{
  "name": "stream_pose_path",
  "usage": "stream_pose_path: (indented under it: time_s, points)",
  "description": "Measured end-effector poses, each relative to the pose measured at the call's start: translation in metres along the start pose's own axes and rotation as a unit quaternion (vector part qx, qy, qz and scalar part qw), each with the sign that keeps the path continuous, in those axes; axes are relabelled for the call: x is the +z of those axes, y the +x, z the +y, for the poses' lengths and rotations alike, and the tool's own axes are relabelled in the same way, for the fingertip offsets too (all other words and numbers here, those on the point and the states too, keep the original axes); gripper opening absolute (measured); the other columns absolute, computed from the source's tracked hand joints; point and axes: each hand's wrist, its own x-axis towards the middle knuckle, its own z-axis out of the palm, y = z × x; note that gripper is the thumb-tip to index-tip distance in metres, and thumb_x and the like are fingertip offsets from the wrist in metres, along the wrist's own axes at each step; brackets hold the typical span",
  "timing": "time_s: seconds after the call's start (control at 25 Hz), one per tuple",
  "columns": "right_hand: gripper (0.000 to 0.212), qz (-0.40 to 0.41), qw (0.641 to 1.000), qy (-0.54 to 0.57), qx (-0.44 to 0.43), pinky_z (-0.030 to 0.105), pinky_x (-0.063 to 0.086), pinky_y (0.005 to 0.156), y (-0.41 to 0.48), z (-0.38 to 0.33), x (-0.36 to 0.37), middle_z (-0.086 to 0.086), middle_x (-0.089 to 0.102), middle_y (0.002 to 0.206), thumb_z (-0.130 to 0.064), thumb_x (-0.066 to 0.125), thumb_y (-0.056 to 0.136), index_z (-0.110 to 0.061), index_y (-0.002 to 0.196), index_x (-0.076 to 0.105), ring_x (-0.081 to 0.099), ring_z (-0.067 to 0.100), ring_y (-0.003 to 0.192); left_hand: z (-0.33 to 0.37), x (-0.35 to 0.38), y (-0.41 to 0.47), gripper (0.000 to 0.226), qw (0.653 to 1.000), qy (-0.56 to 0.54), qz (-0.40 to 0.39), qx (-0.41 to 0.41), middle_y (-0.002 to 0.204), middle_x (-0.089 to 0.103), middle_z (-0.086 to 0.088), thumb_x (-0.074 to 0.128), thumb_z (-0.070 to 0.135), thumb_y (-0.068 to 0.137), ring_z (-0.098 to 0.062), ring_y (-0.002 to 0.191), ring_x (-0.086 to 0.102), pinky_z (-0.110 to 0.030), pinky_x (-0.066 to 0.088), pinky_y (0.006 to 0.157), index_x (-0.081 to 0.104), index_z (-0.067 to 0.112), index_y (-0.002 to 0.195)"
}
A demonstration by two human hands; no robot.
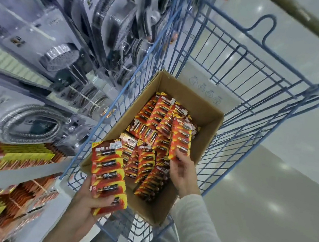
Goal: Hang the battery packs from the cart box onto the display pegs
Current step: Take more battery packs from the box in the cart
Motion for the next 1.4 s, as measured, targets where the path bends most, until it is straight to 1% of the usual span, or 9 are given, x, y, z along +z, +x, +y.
stream_pose_path:
  time_s: [0.2,0.28,0.36,0.48,0.76,0.92,1.08,1.2,1.4]
  points:
    - [0.06,-0.129,0.955,-0.264,-0.023,0.049,0.058,0.093,-0.081,-0.001,-0.007,0.02,0.07,0.124,0.002,0.079,0.078,-0.004,0.133,0.056,0.07,0.035,0.11,0.0,0.013,-0.064,0.096,0.989,-0.026,0.001,0.142,0.12,0.075,-0.015,0.087,-0.013,0.054,-0.038,0.114,0.07,-0.06,0.057,0.093,0.058,0.027,0.137]
    - [0.077,-0.205,0.918,-0.338,-0.029,0.056,0.055,0.095,-0.11,-0.002,0.004,0.024,0.069,0.123,-0.002,0.09,0.066,-0.003,0.134,0.054,0.069,0.041,0.11,-0.01,0.016,-0.092,0.077,0.976,-0.083,0.038,0.198,0.123,0.074,-0.015,0.078,-0.007,0.07,-0.039,0.113,0.071,-0.062,0.054,0.097,0.058,0.025,0.137]
    - [0.086,-0.299,0.866,-0.4,-0.031,0.054,0.056,0.092,-0.135,0.0,0.011,0.022,0.071,0.12,0.0,0.094,0.054,-0.011,0.132,0.058,0.069,0.04,0.11,-0.021,0.013,-0.121,0.054,0.958,-0.153,0.06,0.237,0.126,0.073,-0.015,0.065,0.011,0.087,-0.036,0.106,0.074,-0.056,0.06,0.088,0.058,0.022,0.139]
    - [0.074,-0.393,0.788,-0.472,-0.049,0.048,0.057,0.089,-0.185,0.014,0.036,0.014,0.073,0.118,0.005,0.083,0.063,-0.027,0.127,0.065,0.071,0.031,0.107,-0.038,-0.004,-0.163,0.046,0.923,-0.229,0.102,0.292,0.127,0.072,-0.016,0.049,0.035,0.101,-0.034,0.103,0.075,-0.048,0.063,0.081,0.059,0.016,0.142]
    - [0.092,-0.513,0.666,-0.541,-0.028,0.057,0.054,0.096,-0.265,0.11,0.075,0.018,0.07,0.124,0.011,0.087,0.06,-0.027,0.138,0.053,0.067,0.041,0.116,-0.082,-0.081,-0.261,0.047,0.827,-0.31,0.205,0.421,0.122,0.071,-0.017,0.045,0.034,0.104,-0.032,0.099,0.074,-0.043,0.062,0.074,0.057,0.009,0.142]
    - [0.065,-0.516,0.657,-0.549,0.009,0.041,0.063,0.073,-0.318,0.197,0.072,0.01,0.075,0.115,0.0,0.071,0.077,-0.021,0.136,0.054,0.075,0.028,0.097,-0.129,-0.141,-0.316,0.042,0.78,-0.339,0.272,0.451,0.124,0.072,-0.018,0.05,0.034,0.103,-0.035,0.103,0.074,-0.046,0.063,0.079,0.06,0.012,0.139]
    - [0.034,-0.521,0.631,-0.574,0.034,0.035,0.062,0.063,-0.366,0.292,0.039,0.006,0.078,0.106,-0.022,0.059,0.093,-0.028,0.126,0.062,0.077,0.025,0.09,-0.181,-0.206,-0.381,0.031,0.743,-0.348,0.345,0.455,0.111,0.077,-0.012,0.048,0.029,0.106,-0.026,0.091,0.079,-0.034,0.064,0.064,0.065,0.015,0.128]
    - [0.036,-0.539,0.617,-0.573,0.032,0.041,0.063,0.067,-0.402,0.373,0.009,0.013,0.075,0.118,-0.023,0.053,0.099,-0.024,0.134,0.059,0.075,0.034,0.098,-0.222,-0.263,-0.434,0.027,0.725,-0.339,0.385,0.459,0.104,0.078,-0.012,0.043,0.022,0.11,-0.021,0.083,0.079,-0.029,0.061,0.058,0.067,0.013,0.119]
    - [0.03,-0.554,0.59,-0.587,0.035,0.042,0.061,0.055,-0.452,0.475,-0.022,0.014,0.077,0.106,-0.017,0.051,0.101,-0.021,0.129,0.061,0.076,0.033,0.08,-0.278,-0.34,-0.5,0.028,0.679,-0.409,0.404,0.457,0.111,0.077,-0.017,0.048,0.029,0.108,-0.037,0.094,0.077,-0.045,0.063,0.072,0.067,0.017,0.124]
